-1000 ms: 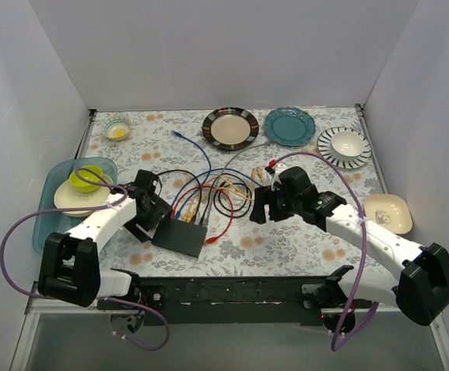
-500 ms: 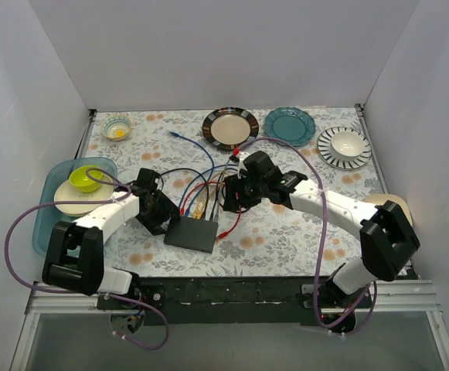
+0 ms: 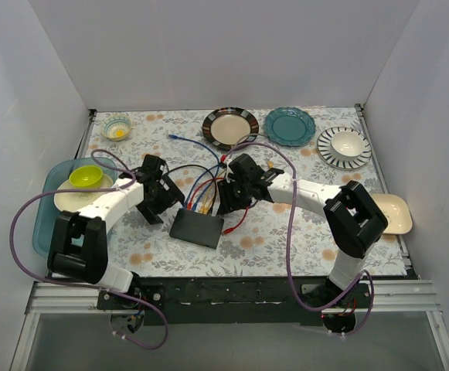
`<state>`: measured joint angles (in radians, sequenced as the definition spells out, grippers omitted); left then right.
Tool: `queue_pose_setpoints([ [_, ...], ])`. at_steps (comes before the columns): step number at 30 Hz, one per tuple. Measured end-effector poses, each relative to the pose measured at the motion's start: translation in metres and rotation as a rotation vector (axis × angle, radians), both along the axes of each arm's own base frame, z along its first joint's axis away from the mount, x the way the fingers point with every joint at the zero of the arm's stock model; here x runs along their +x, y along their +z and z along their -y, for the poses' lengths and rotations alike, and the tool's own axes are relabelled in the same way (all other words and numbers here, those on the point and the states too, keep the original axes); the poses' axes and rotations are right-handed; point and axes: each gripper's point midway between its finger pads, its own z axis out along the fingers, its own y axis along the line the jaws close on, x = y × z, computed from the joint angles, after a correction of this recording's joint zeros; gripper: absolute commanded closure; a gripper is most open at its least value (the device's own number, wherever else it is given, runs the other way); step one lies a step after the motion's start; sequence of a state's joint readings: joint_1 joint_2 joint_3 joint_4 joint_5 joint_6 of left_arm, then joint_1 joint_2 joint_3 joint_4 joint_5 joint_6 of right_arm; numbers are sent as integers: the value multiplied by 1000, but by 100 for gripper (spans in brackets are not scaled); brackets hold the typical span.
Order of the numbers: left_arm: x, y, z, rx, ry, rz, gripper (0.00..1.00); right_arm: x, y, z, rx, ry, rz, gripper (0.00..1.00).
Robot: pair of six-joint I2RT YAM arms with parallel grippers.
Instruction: Pull the plug from the switch port
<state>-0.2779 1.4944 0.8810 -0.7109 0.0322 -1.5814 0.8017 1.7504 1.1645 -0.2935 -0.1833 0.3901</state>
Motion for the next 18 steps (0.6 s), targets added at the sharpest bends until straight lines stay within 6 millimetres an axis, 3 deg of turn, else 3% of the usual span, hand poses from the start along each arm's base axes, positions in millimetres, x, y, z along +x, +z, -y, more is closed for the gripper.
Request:
queue_pose_setpoints([
  [2, 7, 18, -6, 29, 14, 54, 7, -1, -4, 0, -8, 4, -6, 53],
  [4, 15, 44, -8, 27, 28, 135, 11, -2, -7, -1, -12, 9, -12, 54],
  [5, 18, 58, -8, 15, 36, 181, 14, -1, -9, -3, -13, 10, -14, 59],
  [7, 17, 80, -6, -13, 46, 251, 23, 0, -11, -5, -13, 18, -17, 60],
  [9, 8, 88, 1, -44, 45, 280, 33, 0, -15, -7, -14, 23, -26, 61],
  [10, -1, 85, 4, -51, 37, 273, 49, 0, -18, -9, -15, 28, -33, 61],
  [12, -25, 70, 14, -67, 17, 228, 65, -2, -24, -10, -21, 36, -44, 62],
  [13, -36, 62, 16, -70, 8, 206, 80, -3, -27, -10, -27, 37, -51, 62],
  [16, -74, 37, 20, -82, -5, 111, 100, -5, -27, -12, -17, 46, -57, 63],
  [18, -92, 25, 19, -88, 4, 64, 100, -5, -27, -13, -14, 49, -57, 67],
])
